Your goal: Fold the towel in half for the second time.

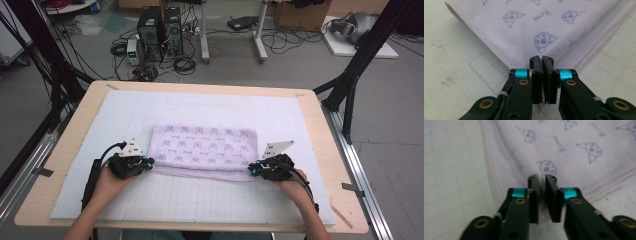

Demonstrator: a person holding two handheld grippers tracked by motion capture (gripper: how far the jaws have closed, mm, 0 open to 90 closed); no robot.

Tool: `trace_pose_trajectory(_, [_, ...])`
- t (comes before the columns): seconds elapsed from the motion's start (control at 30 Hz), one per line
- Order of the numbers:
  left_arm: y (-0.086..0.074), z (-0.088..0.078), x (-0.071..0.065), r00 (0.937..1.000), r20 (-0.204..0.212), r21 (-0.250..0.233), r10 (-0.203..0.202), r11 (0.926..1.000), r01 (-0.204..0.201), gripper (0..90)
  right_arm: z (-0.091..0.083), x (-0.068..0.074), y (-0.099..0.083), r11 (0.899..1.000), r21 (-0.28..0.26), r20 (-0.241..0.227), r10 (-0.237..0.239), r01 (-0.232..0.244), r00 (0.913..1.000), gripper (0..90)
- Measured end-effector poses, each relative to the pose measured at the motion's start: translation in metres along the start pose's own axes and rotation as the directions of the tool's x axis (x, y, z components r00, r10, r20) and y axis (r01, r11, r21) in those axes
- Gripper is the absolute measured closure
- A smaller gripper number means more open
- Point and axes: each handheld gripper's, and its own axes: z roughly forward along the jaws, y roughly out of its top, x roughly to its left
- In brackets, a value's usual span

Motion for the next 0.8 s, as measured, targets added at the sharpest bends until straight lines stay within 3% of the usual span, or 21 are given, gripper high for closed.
trace_pose_trajectory(0.13, [0.002, -0.008, -0.001, 0.9998, -0.002, -0.035, -0.02, 0.9992, 0.02, 86.2, -0.012, 0.0, 0.008, 1.0, -0.022, 0.001, -0.009, 0.009, 1.0, 85.9])
trace_pose_trajectory(0.27, [0.001, -0.011, -0.002, 0.9998, -0.005, -0.036, -0.02, 0.9992, 0.02, 86.1, -0.027, 0.009, 0.019, 0.998, -0.057, -0.006, -0.033, 0.033, 0.9994, 85.9])
trace_pose_trajectory(0.37, [-0.004, -0.009, -0.002, 0.9999, 0.007, -0.017, -0.015, 0.9997, 0.015, 84.3, -0.026, 0.018, 0.017, 0.999, -0.035, -0.064, -0.043, 0.041, 0.997, 84.4])
trace_pose_trajectory(0.4, [-0.007, -0.008, -0.002, 0.9994, 0.021, -0.002, -0.027, 0.9996, 0.027, 79.6, -0.022, 0.02, 0.014, 0.999, -0.013, -0.085, -0.042, 0.042, 0.9955, 80.0])
trace_pose_trajectory(0.47, [-0.012, -0.005, -0.002, 0.9989, 0.031, 0.011, -0.034, 0.9994, 0.034, 61.8, -0.012, 0.022, 0.007, 0.999, 0.029, -0.103, -0.024, 0.028, 0.9944, 62.3])
trace_pose_trajectory(0.57, [-0.012, -0.004, -0.003, 0.9986, 0.038, 0.01, -0.038, 0.9993, 0.037, 53.0, -0.001, 0.025, -0.001, 0.999, 0.029, -0.074, -0.026, 0.029, 0.9969, 54.7])
trace_pose_trajectory(0.6, [-0.011, -0.003, -0.006, 0.9998, 0.014, 0.014, -0.011, 0.9998, 0.011, 53.0, 0.001, 0.026, -0.002, 0.999, 0.032, -0.06, -0.03, 0.032, 0.9978, 55.0])
trace_pose_trajectory(0.67, [-0.012, -0.003, -0.009, 0.9992, -0.034, 0.01, 0.021, 0.9997, -0.021, 66.0, 0.004, 0.029, -0.005, 0.998, 0.027, -0.018, -0.06, 0.06, 0.998, 63.9])
trace_pose_trajectory(0.7, [-0.012, -0.004, -0.009, 0.9991, -0.038, 0.009, 0.018, 0.9998, -0.017, 73.7, 0.004, 0.029, -0.007, 0.997, 0.022, 0.004, -0.075, 0.075, 0.9972, 68.5])
trace_pose_trajectory(0.8, [-0.015, -0.008, -0.008, 0.9999, -0.005, -0.017, -0.009, 0.9998, 0.009, 81.4, 0.001, 0.026, -0.009, 0.999, 0.006, -0.024, -0.042, 0.042, 0.9988, 71.1])
